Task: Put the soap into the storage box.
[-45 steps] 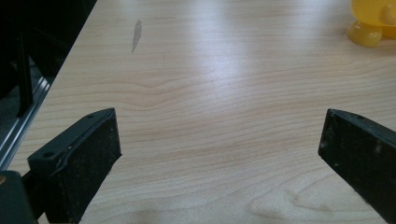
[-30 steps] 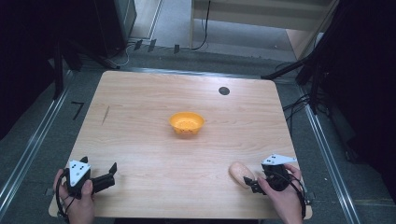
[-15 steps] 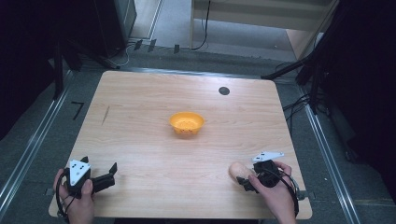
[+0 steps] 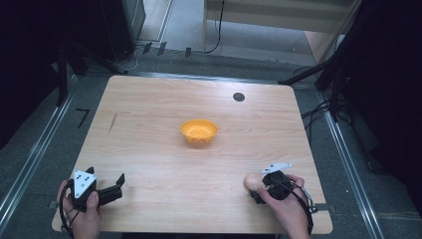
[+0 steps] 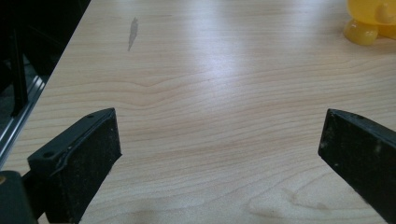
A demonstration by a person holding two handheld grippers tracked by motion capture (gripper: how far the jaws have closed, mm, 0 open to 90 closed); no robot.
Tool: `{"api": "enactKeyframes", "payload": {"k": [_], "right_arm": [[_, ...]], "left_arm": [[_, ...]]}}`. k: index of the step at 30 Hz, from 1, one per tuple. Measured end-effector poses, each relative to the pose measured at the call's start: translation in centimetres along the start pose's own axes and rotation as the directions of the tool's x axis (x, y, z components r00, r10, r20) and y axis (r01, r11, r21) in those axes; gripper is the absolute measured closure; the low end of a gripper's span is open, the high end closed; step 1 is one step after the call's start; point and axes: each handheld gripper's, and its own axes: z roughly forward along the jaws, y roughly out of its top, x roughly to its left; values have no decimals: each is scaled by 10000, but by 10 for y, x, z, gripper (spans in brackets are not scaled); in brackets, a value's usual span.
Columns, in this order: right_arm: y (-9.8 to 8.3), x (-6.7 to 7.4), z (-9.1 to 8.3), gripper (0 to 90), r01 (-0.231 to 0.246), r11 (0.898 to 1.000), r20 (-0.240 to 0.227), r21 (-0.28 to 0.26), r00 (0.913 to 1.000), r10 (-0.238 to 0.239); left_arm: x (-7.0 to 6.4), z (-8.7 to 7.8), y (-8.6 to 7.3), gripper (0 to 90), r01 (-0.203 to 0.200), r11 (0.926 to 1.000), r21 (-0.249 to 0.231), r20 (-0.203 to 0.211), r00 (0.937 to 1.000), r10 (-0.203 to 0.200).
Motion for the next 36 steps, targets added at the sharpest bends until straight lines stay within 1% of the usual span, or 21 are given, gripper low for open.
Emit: {"api": "enactKeyframes", "payload": {"k": [2, 5, 6, 9, 13, 16, 20, 23, 27, 31, 36], "right_arm": [[0, 3, 0, 240, 196, 9998, 201, 75, 9996, -197], [0, 3, 0, 263, 202, 9998, 181, 60, 9996, -203], [-1, 3, -1, 328, 258, 9997, 178, -30, 9995, -258], [-1, 2, -2, 332, 307, 9995, 182, -90, 9994, -305], [0, -1, -2, 333, 400, 9992, 22, -72, 9992, -399], [2, -3, -1, 334, 323, 9995, -99, -61, 9994, -324], [5, -3, -2, 334, 578, 9983, -164, -35, 9982, -578], [8, -4, -5, 334, 636, 9979, -154, -82, 9978, -638], [12, -7, -7, 335, 692, 9975, -270, -161, 9972, -696], [14, -9, -8, 335, 731, 9972, -264, -160, 9969, -735], [22, -12, -8, 334, 916, 9957, -338, -114, 9952, -919]], "left_arm": [[0, 0, 0, 0, -8, 10000, -23, -2, 10000, 8], [0, 0, 0, 0, -18, 10000, 0, -9, 10000, 18], [-1, 0, 0, 0, -38, 10000, 14, -11, 10000, 38], [-1, 0, 0, 0, -36, 10000, 0, -9, 10000, 36], [0, 0, 0, 0, 4, 10000, -29, 7, 10000, -4], [0, 0, 0, 0, -9, 10000, -26, 8, 10000, 9], [0, 0, 0, 0, -5, 10000, -34, 7, 10000, 5], [0, 0, 0, 0, -24, 10000, -35, 4, 10000, 24], [0, 0, 0, 0, -11, 10000, -47, 8, 10000, 11], [0, 0, 0, 0, -1, 10000, -51, 20, 10000, 1], [0, 0, 0, 0, 16, 10000, -59, 31, 10000, -15]]}}
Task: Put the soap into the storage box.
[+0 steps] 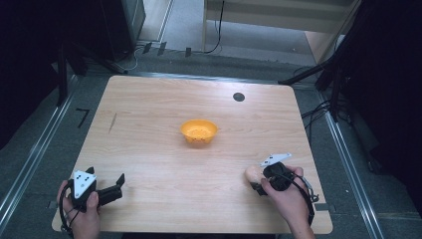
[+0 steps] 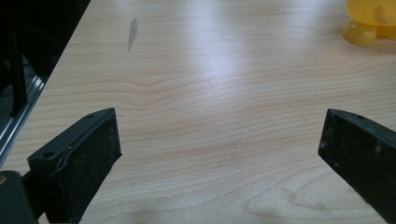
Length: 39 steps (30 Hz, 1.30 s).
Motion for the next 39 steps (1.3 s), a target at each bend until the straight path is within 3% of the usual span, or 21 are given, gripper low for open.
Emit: {"api": "enactKeyframes", "payload": {"k": [15, 19, 31, 39], "right_arm": [[19, -11, -4, 334, 606, 9982, -25, -17, 9982, -606], [25, -15, -4, 334, 1067, 9942, -307, -101, 9938, -1070], [40, -21, 1, 334, 1696, 9855, -734, -71, 9828, -1696], [56, -21, 1, 335, 2214, 9752, -745, -35, 9724, -2211]], "left_arm": [[0, 0, 0, 0, -16, 10000, -19, 34, 10000, 16], [0, 0, 0, 0, -28, 10000, -17, 20, 10000, 28], [1, -1, 0, 0, 34, 10000, -5, 91, 10000, -34], [1, -1, 0, 0, -65, 10000, -30, 140, 9999, 65]]}}
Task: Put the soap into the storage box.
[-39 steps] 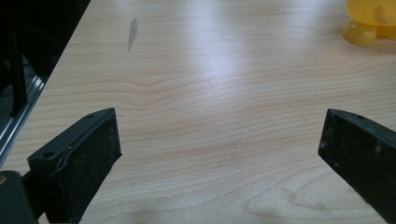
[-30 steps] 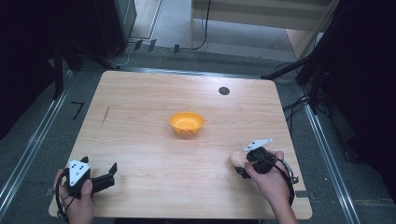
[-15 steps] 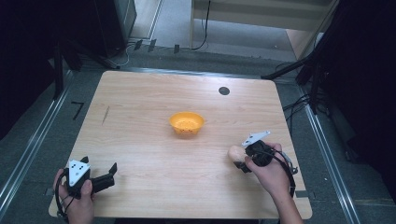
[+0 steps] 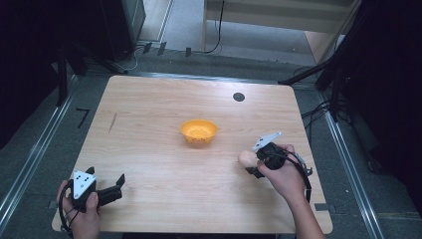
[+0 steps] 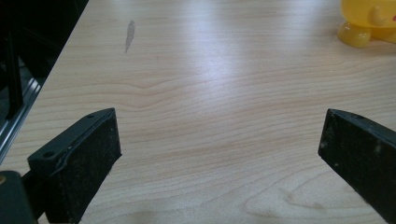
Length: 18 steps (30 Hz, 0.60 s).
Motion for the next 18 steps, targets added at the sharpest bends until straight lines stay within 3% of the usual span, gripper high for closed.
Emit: {"api": "enactKeyframes", "payload": {"k": [3, 5, 18], "right_arm": [[3, 0, 0, 335, 159, 9998, -48, 83, 9999, -158], [7, -2, 0, 334, 522, 9986, -254, 36, 9983, -521], [23, -10, 3, 335, 1160, 9933, -556, -13, 9917, -1159]], "left_arm": [[0, 0, 0, 0, 101, 9999, -46, 0, 9999, -101], [0, 0, 0, 0, 91, 10000, -17, -6, 10000, -91], [0, 0, 0, 0, 100, 9999, -10, -13, 9999, -100]]}}
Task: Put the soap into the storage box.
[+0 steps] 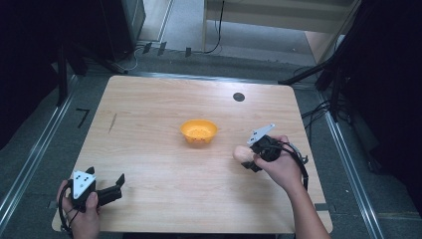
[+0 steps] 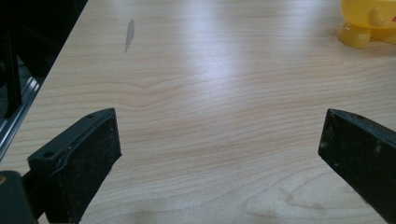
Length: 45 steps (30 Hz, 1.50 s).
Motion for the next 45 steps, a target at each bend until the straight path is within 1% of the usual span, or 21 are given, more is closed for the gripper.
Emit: {"api": "enactKeyframes", "payload": {"k": [3, 7, 12, 17, 19, 21, 22, 25, 26, 27, 28, 31, 33, 34, 36, 37, 39, 40, 42, 43, 45], "right_arm": [[4, -1, 0, 335, 168, 9998, 34, 74, 9999, -169], [7, -2, -1, 335, 136, 9999, -15, 0, 9999, -136], [13, -5, 1, 335, 217, 9997, -83, 97, 9997, -216], [19, -9, 4, 334, 373, 9993, -183, -88, 9991, -375], [23, -11, 5, 335, 529, 9986, -53, -85, 9986, -529], [25, -11, 5, 334, 589, 9982, -68, -63, 9982, -589], [28, -13, 5, 334, 717, 9974, -177, -117, 9973, -719], [30, -14, 5, 334, 694, 9974, -257, -173, 9972, -698], [31, -15, 5, 334, 556, 9981, -396, -247, 9976, -566], [32, -16, 5, 334, 596, 9978, -511, -290, 9968, -610], [34, -18, 5, 334, 756, 9969, -486, -202, 9959, -765], [39, -19, 5, 334, 977, 9952, -489, -92, 9940, -981], [41, -19, 5, 334, 1000, 9949, -462, -116, 9939, -1004], [46, -19, 5, 334, 1198, 9928, -447, -48, 9918, -1199], [47, -18, 5, 335, 1264, 9920, -422, 3, 9911, -1263], [50, -18, 5, 334, 1418, 9899, -429, 38, 9890, -1415], [54, -18, 4, 335, 1499, 9886, -405, 108, 9880, -1493], [58, -18, 4, 334, 1658, 9861, -461, 57, 9852, -1653], [60, -18, 5, 335, 1734, 9848, -395, 58, 9841, -1730], [62, -18, 5, 334, 1856, 9825, -394, 164, 9820, -1849], [67, -20, 6, 334, 1911, 9815, -563, 73, 9801, -1904]], "left_arm": [[0, 0, 0, 0, 45, 10000, -27, 36, 10000, -44], [0, 0, 0, 0, 25, 10000, -16, 31, 10000, -25], [1, 0, 0, 0, 56, 10000, -29, 73, 10000, -56], [1, 0, 0, 0, 62, 10000, -32, 82, 9999, -61], [1, 0, 0, 0, 70, 10000, -35, 81, 9999, -70], [1, 0, 0, 0, 72, 10000, -19, 86, 9999, -72], [1, 0, 0, 0, 73, 10000, -18, 90, 9999, -73], [1, 0, 0, 0, 71, 10000, -15, 86, 9999, -71], [1, 0, 0, 0, 73, 10000, -13, 88, 9999, -73], [1, 0, 0, 0, 76, 10000, -20, 85, 9999, -76], [1, 0, 0, 0, 77, 10000, -12, 81, 9999, -77], [1, 0, 0, 0, 79, 10000, -12, 82, 9999, -79], [1, 0, 0, 0, 81, 10000, -4, 85, 9999, -81], [2, 0, 0, 0, 67, 10000, -8, 85, 9999, -67], [2, 0, 0, 0, 73, 10000, -9, 92, 9999, -73], [2, 0, 0, 0, 76, 10000, -5, 91, 9999, -76], [2, 0, 0, 0, 80, 10000, -3, 93, 9999, -80], [2, 0, 0, 0, 82, 10000, -25, 109, 9999, -81], [2, 0, 0, 0, 101, 9999, -23, 104, 9999, -100], [2, 0, 0, 0, 100, 9999, -21, 104, 9999, -100], [2, 0, 0, 0, 89, 10000, -24, 106, 9999, -89]]}}
